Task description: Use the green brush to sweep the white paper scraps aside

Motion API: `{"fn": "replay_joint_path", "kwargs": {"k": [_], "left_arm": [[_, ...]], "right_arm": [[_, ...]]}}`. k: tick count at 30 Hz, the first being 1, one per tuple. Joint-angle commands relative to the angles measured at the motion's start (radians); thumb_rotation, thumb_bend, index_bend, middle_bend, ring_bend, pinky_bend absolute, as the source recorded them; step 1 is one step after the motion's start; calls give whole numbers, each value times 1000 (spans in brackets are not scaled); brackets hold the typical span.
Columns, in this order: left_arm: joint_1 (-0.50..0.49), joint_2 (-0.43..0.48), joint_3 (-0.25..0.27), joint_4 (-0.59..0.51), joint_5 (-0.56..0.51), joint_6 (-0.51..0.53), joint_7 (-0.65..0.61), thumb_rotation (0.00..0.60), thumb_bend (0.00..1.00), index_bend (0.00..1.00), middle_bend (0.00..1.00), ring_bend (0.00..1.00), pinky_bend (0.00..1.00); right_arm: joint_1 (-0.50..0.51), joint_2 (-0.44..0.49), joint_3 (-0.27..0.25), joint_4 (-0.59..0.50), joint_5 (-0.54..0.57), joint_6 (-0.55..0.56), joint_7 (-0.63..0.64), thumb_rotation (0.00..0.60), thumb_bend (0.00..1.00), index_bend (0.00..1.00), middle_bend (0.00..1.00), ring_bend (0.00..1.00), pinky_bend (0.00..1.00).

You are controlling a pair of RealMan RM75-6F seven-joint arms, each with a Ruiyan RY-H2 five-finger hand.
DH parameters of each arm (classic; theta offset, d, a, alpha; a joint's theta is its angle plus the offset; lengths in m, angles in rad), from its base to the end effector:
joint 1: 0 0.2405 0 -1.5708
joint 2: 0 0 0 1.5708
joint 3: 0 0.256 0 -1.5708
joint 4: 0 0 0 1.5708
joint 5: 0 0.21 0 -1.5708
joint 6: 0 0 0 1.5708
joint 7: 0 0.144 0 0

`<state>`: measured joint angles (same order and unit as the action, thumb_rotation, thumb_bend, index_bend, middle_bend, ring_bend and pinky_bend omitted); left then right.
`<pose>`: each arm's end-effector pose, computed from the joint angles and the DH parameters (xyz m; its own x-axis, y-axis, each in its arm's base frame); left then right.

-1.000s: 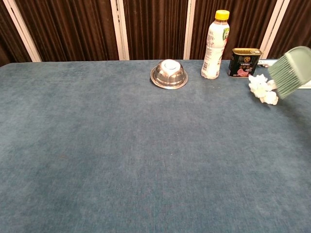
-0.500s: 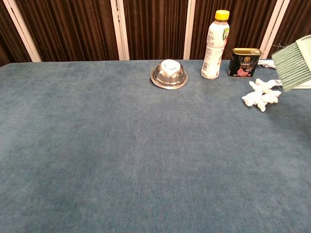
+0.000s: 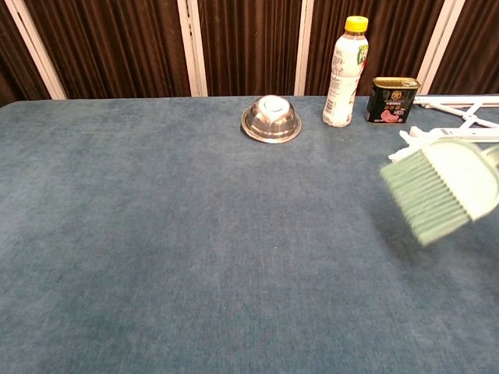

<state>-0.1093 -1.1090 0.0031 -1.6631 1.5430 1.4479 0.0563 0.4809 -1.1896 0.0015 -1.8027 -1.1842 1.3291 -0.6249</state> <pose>-0.2979 0.1757 0.1433 0.4184 0.0818 0.9046 0.9075 -0.0785 -0.4126 -0.2290 -0.2660 0.1020 0.6995 -0.0851 0.7095 -0.7117 -0.1721 0.6810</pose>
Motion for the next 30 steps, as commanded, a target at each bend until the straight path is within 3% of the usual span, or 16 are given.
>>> {"fn": "replay_joint_path", "kwargs": {"k": [1, 3, 6, 10, 13, 18, 22, 26, 30], "left_arm": [[0, 0, 0, 0, -3, -1, -1, 600, 0, 0, 0, 0, 15], [0, 1, 0, 0, -3, -4, -1, 600, 0, 0, 0, 0, 15], [-1, 2, 1, 0, -6, -7, -1, 600, 0, 0, 0, 0, 15], [-1, 4, 0, -1, -12, -11, -3, 600, 0, 0, 0, 0, 15], [-1, 6, 0, -2, -14, -12, -3, 600, 0, 0, 0, 0, 15], [1, 7, 0, -4, -16, -10, 4, 600, 0, 0, 0, 0, 15], [4, 6, 1, -5, -17, -7, 9, 600, 0, 0, 0, 0, 15], [7, 5, 1, -6, -13, 0, 13, 600, 0, 0, 0, 0, 15], [13, 2, -2, -1, -3, 22, 15, 600, 0, 0, 0, 0, 15]], "right_arm": [[-13, -54, -19, 2, -4, -8, -39, 600, 564, 834, 974, 1000, 953], [-15, -80, -20, 16, 3, -13, -64, 600, 564, 763, 974, 1000, 953], [-16, -105, -16, 34, 19, -17, -93, 600, 557, 577, 974, 1000, 953], [-18, -114, -6, 45, 60, -26, -130, 600, 437, 244, 970, 982, 933], [-20, -107, -5, 50, 84, -22, -173, 600, 382, 103, 934, 936, 904], [-34, -94, -13, 56, 99, -1, -220, 600, 340, 3, 827, 845, 866], [-51, -75, -21, 43, 104, 10, -221, 600, 313, 0, 725, 752, 759], [-74, -44, -35, 34, 80, 35, -212, 600, 307, 0, 582, 611, 544], [-113, -1, -44, 30, 8, 83, -113, 600, 308, 0, 300, 270, 221]]}}
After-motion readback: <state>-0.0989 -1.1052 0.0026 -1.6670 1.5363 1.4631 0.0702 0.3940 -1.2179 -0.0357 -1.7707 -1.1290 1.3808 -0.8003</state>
